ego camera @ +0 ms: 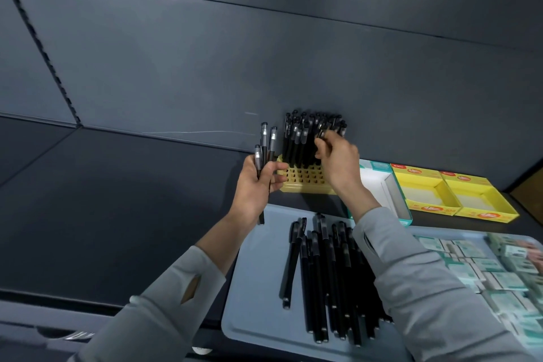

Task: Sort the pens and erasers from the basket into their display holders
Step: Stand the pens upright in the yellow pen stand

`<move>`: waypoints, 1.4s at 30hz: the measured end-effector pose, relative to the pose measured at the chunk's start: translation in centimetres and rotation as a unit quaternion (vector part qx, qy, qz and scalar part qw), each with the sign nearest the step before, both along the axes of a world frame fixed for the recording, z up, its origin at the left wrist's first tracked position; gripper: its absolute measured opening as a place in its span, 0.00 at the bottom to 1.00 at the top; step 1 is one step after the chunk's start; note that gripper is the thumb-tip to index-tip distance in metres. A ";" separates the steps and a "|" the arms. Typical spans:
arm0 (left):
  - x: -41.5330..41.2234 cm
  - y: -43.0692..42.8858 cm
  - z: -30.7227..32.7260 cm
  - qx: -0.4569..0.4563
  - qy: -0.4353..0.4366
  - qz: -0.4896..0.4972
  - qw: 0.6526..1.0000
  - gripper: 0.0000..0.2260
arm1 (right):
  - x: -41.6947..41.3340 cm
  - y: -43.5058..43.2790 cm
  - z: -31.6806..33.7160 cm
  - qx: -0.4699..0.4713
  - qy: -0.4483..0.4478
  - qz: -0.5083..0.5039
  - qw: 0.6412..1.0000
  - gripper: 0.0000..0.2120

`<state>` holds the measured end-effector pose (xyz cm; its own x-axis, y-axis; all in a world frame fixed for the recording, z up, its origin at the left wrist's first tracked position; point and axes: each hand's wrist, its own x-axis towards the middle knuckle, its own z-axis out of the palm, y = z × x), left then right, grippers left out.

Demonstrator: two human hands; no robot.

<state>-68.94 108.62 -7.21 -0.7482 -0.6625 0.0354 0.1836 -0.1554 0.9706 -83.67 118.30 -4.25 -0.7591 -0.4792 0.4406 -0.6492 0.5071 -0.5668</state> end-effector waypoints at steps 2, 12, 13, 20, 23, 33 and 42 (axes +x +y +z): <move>-0.1 0.1 0.1 0.005 0.004 -0.004 1.000 0.02 | 0.0 0.1 -0.1 -0.014 -0.014 -0.001 1.000 0.08; -1.2 1.1 0.4 -0.022 -0.008 -0.031 0.999 0.06 | 3.5 0.5 0.9 -0.091 -0.087 0.092 0.988 0.11; -1.4 1.3 0.4 -0.028 -0.014 -0.033 0.999 0.07 | 3.6 0.3 0.9 -0.092 -0.106 0.112 0.984 0.08; -1.1 1.1 0.0 -0.034 -0.046 -0.004 0.998 0.08 | 1.8 1.9 1.7 -0.162 -0.179 0.053 0.969 0.03; -0.6 0.6 -0.2 -0.048 -0.054 0.002 0.997 0.10 | 0.2 2.9 1.8 -0.155 -0.107 -0.035 0.981 0.04; -0.4 0.7 -0.1 -0.050 -0.041 -0.045 0.997 0.11 | -0.3 2.4 0.5 -0.088 -0.016 -0.019 0.996 0.06; -0.5 0.9 0.2 -0.070 -0.026 -0.044 0.996 0.07 | -0.4 1.2 0.1 -0.057 -0.032 -0.022 0.998 0.07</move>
